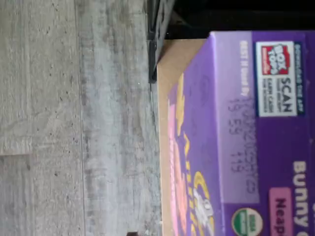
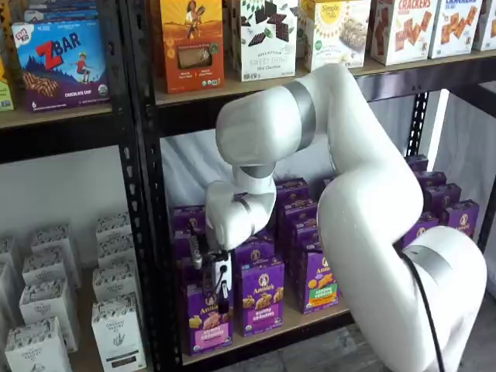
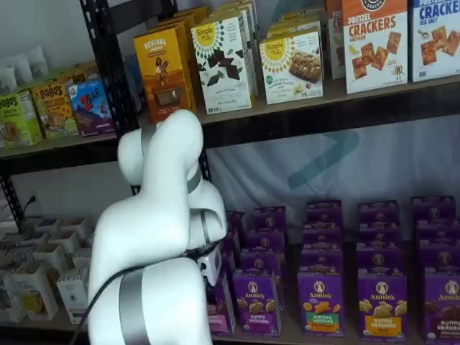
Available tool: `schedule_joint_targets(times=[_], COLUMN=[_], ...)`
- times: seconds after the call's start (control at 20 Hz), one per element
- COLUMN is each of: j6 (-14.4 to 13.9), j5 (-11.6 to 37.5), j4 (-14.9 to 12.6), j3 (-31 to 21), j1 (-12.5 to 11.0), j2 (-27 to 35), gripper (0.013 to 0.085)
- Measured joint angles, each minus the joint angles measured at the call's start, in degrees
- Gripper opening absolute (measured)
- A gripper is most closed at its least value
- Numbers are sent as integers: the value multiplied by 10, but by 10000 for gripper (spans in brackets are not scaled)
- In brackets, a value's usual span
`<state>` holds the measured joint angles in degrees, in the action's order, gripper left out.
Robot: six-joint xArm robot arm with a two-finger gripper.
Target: Pick up the purple box with a pink patch in the middle, on the bottom shelf, the first box from the left
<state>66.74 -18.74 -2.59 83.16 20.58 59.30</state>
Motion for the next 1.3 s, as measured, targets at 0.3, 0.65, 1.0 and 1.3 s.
schedule_joint_targets(times=[0.3,0.65,1.0,1.3], j6=[22,36,43,50], j5=[-4,-8,-7,-9], j4=[26,42,51,60], j3=[1,3,7,11], j1=[2,3,4,5], j2=[3,4,7,9], gripper=[770,610,570,450])
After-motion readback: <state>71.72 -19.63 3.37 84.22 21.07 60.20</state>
